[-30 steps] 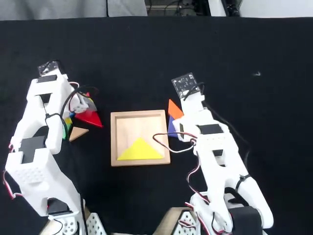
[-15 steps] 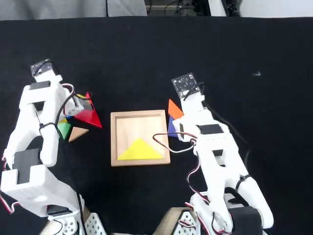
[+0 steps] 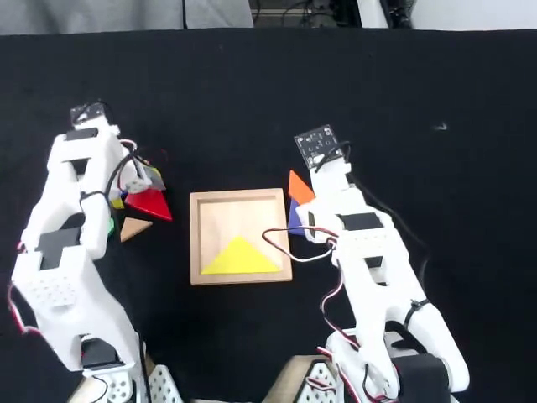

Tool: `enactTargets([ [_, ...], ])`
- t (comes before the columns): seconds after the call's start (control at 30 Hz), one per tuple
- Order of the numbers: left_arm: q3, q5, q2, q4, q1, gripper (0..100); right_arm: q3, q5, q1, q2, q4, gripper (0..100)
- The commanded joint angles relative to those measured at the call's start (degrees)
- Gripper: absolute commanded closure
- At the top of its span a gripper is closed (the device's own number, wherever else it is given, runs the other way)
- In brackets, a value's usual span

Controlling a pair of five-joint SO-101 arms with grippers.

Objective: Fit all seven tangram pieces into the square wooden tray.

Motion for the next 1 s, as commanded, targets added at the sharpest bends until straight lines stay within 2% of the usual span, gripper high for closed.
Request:
enactTargets([
  [0.0,-8.0,-0.4,2.6,4.7,0.6,69,-0.2,0.5,-1.0,-2.2,-0.5,98.6],
  [0.3,-13.3,-0.1,7.2,7.9,3.7,69,-0.2,0.5,-1.0,-2.2,-0.5,98.6],
  [0.47,-13.2,2.5,7.1,7.7,3.8,70,-0.2,0.5,-1.0,-2.2,-0.5,98.6],
  [0.7,-13.4,2.4,7.0,8.1,4.4,85,-0.2,0.5,-0.9,-2.2,-0.5,98.6],
  [0.97,-13.6,2.3,4.5,9.5,5.3,86,-0.2,0.5,-0.9,-2.2,-0.5,98.6],
])
